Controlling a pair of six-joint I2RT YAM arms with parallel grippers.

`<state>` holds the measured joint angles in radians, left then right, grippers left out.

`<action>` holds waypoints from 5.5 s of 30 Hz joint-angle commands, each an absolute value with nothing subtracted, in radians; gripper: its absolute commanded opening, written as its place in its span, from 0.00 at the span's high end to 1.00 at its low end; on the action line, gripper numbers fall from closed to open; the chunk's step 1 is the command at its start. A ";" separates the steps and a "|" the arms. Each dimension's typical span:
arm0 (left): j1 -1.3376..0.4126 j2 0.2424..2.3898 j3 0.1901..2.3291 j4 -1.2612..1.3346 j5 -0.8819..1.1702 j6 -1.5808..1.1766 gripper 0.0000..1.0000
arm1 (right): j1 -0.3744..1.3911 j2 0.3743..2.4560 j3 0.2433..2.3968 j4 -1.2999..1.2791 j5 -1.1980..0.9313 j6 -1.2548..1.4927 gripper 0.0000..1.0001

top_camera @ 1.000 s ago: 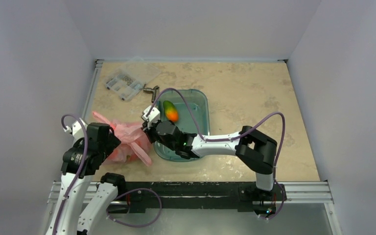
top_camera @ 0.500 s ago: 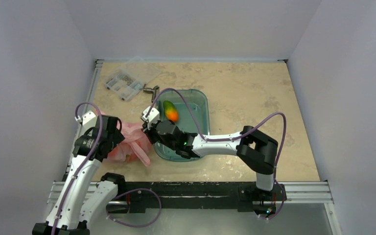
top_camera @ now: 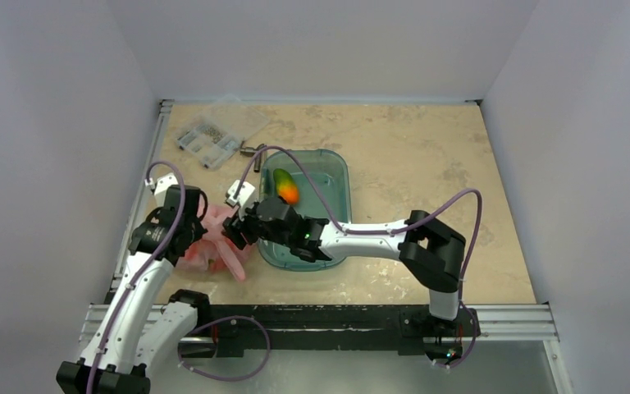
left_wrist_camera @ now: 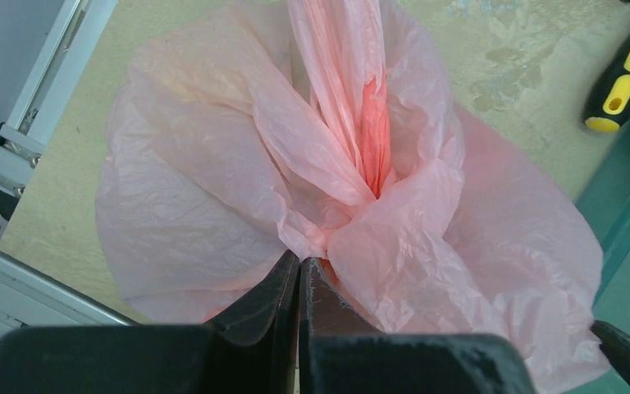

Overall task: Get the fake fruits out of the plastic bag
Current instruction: Untie the plastic bag at the center of the board.

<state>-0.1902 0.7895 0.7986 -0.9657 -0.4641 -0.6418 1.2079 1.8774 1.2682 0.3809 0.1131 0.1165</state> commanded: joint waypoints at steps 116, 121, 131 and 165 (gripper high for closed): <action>-0.229 0.754 1.059 -0.880 -0.050 -0.245 0.17 | 1.019 1.871 1.158 0.840 -0.400 0.595 0.70; -0.229 0.789 0.968 -0.789 -0.007 -0.216 0.16 | 1.022 1.856 1.159 0.808 -0.393 0.575 0.67; -0.229 0.708 0.828 -0.676 -0.056 -0.223 0.46 | 1.029 1.857 1.164 0.737 -0.350 0.534 0.63; -0.230 0.347 0.807 -0.794 -0.709 -0.399 1.00 | 1.040 1.824 1.139 0.744 -0.224 0.508 0.58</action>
<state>-0.2306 0.3218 0.8032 -0.8349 -0.7002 -0.4236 1.0405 1.8523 0.9955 0.9531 -0.2443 0.6827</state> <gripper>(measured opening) 0.010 0.320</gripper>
